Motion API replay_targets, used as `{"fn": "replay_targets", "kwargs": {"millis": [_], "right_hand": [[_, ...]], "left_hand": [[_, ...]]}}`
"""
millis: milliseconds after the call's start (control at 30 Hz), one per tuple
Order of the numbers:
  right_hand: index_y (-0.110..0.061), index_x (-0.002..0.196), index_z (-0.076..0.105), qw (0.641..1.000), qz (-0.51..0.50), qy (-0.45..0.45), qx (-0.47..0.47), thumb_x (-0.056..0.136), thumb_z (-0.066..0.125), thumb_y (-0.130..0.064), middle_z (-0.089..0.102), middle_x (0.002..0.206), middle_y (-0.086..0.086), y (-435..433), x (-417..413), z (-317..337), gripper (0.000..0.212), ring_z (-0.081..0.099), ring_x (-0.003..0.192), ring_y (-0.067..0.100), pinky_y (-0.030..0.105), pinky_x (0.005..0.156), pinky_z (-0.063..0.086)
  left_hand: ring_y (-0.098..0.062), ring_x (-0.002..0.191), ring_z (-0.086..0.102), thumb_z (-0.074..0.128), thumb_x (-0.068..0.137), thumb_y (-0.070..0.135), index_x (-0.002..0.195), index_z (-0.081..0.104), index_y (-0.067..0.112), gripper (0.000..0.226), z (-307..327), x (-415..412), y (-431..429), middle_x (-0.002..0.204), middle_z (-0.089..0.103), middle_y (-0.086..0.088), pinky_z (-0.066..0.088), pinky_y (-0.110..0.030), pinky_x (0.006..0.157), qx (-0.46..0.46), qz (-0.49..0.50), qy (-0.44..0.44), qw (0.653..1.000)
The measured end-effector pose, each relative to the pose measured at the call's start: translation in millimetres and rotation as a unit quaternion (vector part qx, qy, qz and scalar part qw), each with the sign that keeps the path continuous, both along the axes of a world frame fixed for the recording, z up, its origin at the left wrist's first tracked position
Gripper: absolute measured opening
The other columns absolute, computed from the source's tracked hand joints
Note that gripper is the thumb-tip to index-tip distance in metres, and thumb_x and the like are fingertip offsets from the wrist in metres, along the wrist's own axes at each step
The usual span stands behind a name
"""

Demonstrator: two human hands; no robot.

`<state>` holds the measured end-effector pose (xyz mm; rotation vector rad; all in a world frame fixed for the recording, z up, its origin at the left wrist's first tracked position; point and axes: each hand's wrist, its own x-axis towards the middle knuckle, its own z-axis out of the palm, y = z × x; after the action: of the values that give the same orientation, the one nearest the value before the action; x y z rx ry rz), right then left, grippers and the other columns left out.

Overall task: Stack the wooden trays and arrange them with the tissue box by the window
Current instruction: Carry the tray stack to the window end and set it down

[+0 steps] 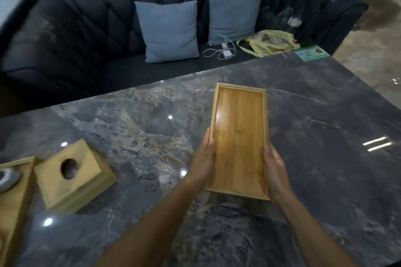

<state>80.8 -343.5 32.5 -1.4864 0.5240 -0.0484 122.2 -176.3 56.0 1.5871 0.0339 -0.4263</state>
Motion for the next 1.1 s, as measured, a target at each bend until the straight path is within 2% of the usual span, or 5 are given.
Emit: {"fn": "replay_targets", "kwargs": {"millis": [233,333,567,800,1100], "right_hand": [[-0.023,0.134,0.047,0.993,0.107,-0.049,-0.003,0.099,0.033,-0.035,0.059,0.120,-0.008,83,37,37,0.040,0.059,0.092,-0.008,0.010,0.073,0.048],[-0.027,0.131,0.049,0.984,0.167,-0.060,0.000,0.098,0.033,-0.039,0.060,0.107,-0.017,133,43,49,0.038,0.057,0.083,-0.016,0.007,0.062,0.044],[-0.019,0.138,0.041,0.948,0.308,-0.066,0.044,0.098,0.034,-0.036,0.050,0.137,-0.001,251,22,69,0.044,0.049,0.120,0.013,0.033,0.104,0.039],[-0.020,0.137,0.041,0.897,0.434,-0.067,0.050,0.100,0.033,-0.028,0.055,0.118,-0.009,333,-27,50,0.039,0.054,0.094,-0.004,0.007,0.074,0.046],[-0.028,0.132,0.047,0.877,0.477,0.025,0.049,0.098,0.037,-0.031,0.060,0.102,-0.021,366,-64,20,0.036,0.059,0.084,-0.013,0.006,0.061,0.047]], "left_hand": [[0.020,0.100,0.051,0.030,0.097,0.046,0.123,0.035,0.063,0.032,46,-10,89,0.115,0.047,0.038,0.044,-0.006,0.080,0.043,0.122,-0.051,0.990],[-0.008,0.130,0.039,0.030,0.098,0.042,0.144,0.027,0.036,0.047,56,-25,135,0.149,0.036,0.010,0.035,-0.026,0.104,0.070,0.206,-0.068,0.974],[-0.022,0.126,0.047,0.027,0.098,0.042,0.142,0.030,0.036,0.045,75,-93,230,0.143,0.045,-0.002,0.039,-0.052,0.105,0.104,0.345,-0.067,0.930],[-0.020,0.118,0.053,0.027,0.098,0.040,0.137,0.037,0.038,0.041,67,-176,291,0.136,0.052,-0.001,0.044,-0.049,0.102,0.099,0.449,-0.023,0.888],[-0.018,0.118,0.050,0.029,0.098,0.041,0.143,0.030,0.039,0.045,32,-225,317,0.136,0.048,0.006,0.045,-0.039,0.097,0.065,0.505,0.048,0.860]]}}
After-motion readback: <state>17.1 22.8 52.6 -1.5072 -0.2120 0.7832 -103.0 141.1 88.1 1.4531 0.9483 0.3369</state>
